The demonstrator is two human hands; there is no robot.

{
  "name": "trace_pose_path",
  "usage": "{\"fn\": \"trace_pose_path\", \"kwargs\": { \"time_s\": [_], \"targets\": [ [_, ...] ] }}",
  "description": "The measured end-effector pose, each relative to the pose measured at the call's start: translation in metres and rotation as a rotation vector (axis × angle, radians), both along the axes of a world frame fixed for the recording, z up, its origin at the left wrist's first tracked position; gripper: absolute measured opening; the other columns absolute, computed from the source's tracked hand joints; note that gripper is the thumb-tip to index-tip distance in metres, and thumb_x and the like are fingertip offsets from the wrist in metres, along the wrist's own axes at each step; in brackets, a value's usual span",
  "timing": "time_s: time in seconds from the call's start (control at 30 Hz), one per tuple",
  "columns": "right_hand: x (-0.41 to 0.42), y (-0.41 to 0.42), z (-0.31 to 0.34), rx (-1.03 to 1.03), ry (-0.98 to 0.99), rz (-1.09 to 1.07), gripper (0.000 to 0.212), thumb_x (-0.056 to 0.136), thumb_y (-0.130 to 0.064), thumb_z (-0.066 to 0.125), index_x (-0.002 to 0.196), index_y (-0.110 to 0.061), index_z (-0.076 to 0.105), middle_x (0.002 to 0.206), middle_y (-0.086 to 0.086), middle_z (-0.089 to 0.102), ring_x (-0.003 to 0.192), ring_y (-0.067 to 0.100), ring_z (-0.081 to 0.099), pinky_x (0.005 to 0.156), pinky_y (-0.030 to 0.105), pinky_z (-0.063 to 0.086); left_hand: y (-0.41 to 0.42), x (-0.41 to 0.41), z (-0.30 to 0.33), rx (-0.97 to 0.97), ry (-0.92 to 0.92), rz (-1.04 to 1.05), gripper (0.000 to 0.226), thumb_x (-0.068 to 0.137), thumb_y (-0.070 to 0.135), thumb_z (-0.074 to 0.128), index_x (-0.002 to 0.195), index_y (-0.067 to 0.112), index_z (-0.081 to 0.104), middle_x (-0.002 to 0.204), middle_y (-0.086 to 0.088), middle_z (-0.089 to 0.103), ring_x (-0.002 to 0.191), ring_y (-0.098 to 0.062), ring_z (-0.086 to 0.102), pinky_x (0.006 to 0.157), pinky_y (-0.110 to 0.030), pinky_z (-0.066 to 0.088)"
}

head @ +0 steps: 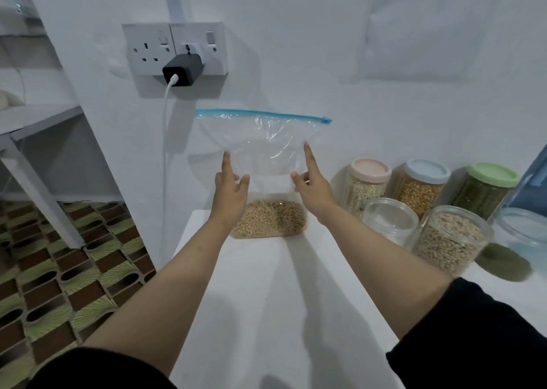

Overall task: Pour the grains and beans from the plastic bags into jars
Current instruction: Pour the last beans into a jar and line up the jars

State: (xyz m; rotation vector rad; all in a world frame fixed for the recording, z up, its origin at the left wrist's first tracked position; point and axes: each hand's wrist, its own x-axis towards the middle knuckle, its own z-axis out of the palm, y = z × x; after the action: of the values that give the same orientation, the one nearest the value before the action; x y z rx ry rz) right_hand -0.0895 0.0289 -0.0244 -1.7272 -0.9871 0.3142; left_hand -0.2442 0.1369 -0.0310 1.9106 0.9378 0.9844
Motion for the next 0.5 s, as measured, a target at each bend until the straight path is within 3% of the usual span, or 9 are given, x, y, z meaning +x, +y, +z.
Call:
{"fn": "trace_pose_path", "kwargs": {
  "time_s": [0.07, 0.13, 0.2, 0.33, 0.5],
  "targets": [
    [0.001, -0.011, -0.003, 0.057, -0.018, -0.011, 0.069, 0.104, -0.028, 0.049, 0.153, -0.054, 0.009, 0.079, 0.005, 0.05, 0.077, 0.018, 0.056, 0.076, 0.018, 0.046, -0.011, -0.003, 0.002, 0.042, -0.005, -0.012, 0.068, 0.105, 0.028, 0.044, 0.157, 0.033, 0.0, 0.119, -0.005, 0.038, 0.1, -0.012, 0.046, 0.095, -0.025, 0.035],
    [0.002, -0.025, -0.002, 0.102, -0.041, 0.003, 0.069, 0.103, -0.028, 0.051, 0.151, -0.058, 0.012, 0.077, 0.003, 0.047, 0.075, 0.017, 0.054, 0.083, 0.034, 0.053, -0.022, -0.007, 0.005, 0.068, -0.011, -0.021, 0.068, 0.105, 0.028, 0.042, 0.157, 0.035, -0.001, 0.115, -0.005, 0.038, 0.096, -0.01, 0.046, 0.095, -0.024, 0.036],
    [0.0, -0.045, 0.001, 0.115, -0.07, 0.008, 0.069, 0.103, -0.027, 0.053, 0.15, -0.059, 0.014, 0.076, 0.001, 0.045, 0.074, 0.016, 0.052, 0.086, 0.041, 0.053, -0.037, -0.011, 0.007, 0.074, -0.028, -0.024, 0.067, 0.106, 0.028, 0.042, 0.156, 0.037, -0.001, 0.113, -0.004, 0.038, 0.09, -0.003, 0.045, 0.093, -0.022, 0.034],
    [-0.011, -0.096, 0.008, 0.182, -0.155, -0.002, 0.069, 0.102, -0.023, 0.055, 0.153, -0.053, 0.017, 0.071, -0.001, 0.044, 0.068, 0.013, 0.048, 0.078, 0.036, 0.052, -0.08, -0.017, 0.008, 0.06, -0.078, -0.038, 0.067, 0.105, 0.028, 0.043, 0.157, 0.037, 0.001, 0.103, 0.002, 0.038, 0.085, 0.001, 0.045, 0.087, -0.017, 0.033],
    [-0.022, -0.168, 0.01, 0.202, -0.202, -0.048, 0.073, 0.101, -0.022, 0.057, 0.152, -0.053, 0.016, 0.072, 0.0, 0.038, 0.066, 0.013, 0.045, 0.072, 0.029, 0.05, -0.149, -0.026, 0.001, 0.03, -0.161, -0.05, 0.066, 0.104, 0.032, 0.045, 0.156, 0.042, 0.006, 0.097, 0.007, 0.039, 0.085, 0.005, 0.045, 0.08, 0.001, 0.032]
  ]
}}
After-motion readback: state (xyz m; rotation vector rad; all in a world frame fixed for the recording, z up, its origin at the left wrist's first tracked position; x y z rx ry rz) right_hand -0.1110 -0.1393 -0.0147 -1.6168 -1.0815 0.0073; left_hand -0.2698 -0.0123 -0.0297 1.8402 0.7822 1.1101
